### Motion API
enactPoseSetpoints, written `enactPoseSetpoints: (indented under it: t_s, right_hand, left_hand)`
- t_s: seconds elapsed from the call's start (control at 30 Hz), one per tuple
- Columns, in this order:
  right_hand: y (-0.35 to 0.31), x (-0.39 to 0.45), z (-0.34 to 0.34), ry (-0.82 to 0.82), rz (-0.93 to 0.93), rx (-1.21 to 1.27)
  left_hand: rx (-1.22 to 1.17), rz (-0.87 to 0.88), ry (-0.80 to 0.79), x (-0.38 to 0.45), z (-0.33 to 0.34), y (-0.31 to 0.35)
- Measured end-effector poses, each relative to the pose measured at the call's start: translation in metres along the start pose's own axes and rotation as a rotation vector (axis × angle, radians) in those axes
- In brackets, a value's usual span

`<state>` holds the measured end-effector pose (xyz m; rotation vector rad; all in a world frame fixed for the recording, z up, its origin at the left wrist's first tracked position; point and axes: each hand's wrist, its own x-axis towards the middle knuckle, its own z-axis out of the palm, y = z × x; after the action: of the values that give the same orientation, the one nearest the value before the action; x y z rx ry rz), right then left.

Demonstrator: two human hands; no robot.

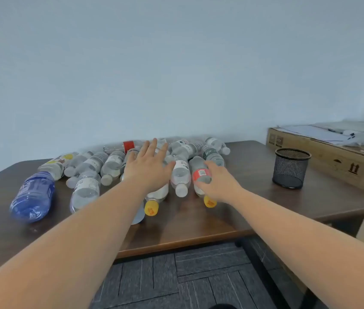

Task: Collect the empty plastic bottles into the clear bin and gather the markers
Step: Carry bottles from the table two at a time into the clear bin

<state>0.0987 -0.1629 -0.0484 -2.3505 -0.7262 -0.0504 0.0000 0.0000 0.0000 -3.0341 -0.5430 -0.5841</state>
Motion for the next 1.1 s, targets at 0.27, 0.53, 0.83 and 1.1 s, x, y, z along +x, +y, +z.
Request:
enactPoseSetpoints:
  t_s: [0.27, 0.53, 0.83, 1.1]
  right_hand:
    - [-0.012, 0.008, 0.015, -0.074, 0.107, -0.112]
    - [-0.007, -0.003, -0.005, 0.185, 0.115, 0.095]
    - [0.000, 0.003, -0.038, 0.580, -0.207, 0.230]
    - [0.005, 0.012, -0.037, 0.643, -0.260, 0.261]
  left_hand:
    - [0.007, 0.008, -0.005, 0.010, 0.003, 0.005]
    - [-0.204, -0.056, -0.015, 0.024, 0.011, 0.018]
    - [-0.184, 0.052, -0.090, 0.040, 0.052, 0.046]
    - [-0.051, 0.084, -0.194, 0.054, 0.078, 0.057]
